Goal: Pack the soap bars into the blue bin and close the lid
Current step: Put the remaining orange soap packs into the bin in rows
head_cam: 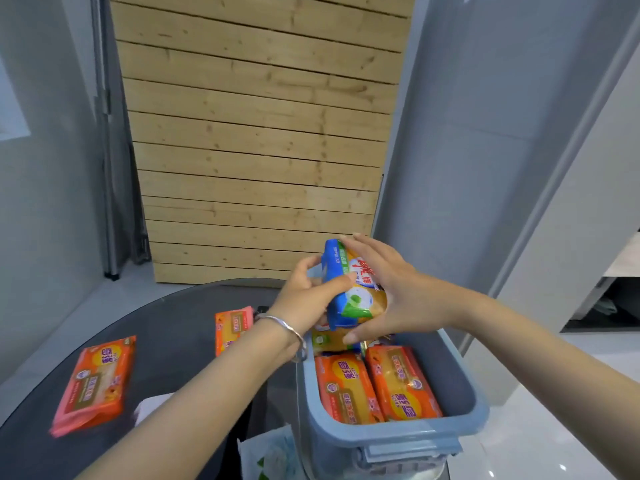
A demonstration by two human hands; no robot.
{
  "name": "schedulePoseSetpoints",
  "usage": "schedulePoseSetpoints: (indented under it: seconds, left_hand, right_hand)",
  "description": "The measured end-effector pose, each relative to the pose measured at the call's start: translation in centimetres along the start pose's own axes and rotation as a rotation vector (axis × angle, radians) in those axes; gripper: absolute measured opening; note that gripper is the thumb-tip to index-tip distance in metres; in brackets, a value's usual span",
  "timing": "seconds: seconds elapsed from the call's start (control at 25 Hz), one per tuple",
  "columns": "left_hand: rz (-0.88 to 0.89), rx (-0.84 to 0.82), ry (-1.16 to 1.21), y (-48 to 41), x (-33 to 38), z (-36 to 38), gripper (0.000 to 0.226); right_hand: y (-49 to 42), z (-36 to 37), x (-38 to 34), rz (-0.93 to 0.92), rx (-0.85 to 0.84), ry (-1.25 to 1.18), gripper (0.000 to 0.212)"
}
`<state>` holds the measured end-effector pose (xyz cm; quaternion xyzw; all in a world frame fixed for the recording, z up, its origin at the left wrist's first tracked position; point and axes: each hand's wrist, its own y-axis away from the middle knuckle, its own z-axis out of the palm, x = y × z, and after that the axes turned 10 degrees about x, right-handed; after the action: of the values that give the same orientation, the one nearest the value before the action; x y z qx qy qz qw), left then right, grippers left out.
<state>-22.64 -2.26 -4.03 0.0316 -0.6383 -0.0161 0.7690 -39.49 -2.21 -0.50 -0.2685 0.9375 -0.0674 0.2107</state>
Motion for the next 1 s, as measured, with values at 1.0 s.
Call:
schedulePoseSetpoints:
  seconds: [1.0]
  left_hand:
    - [0.439, -0.264, -1.46, -3.4, -2.4, -0.7, 0.047]
  right_hand:
    - [1.6, 1.8, 4.4, 0.266, -0.141, -0.019, 0.043]
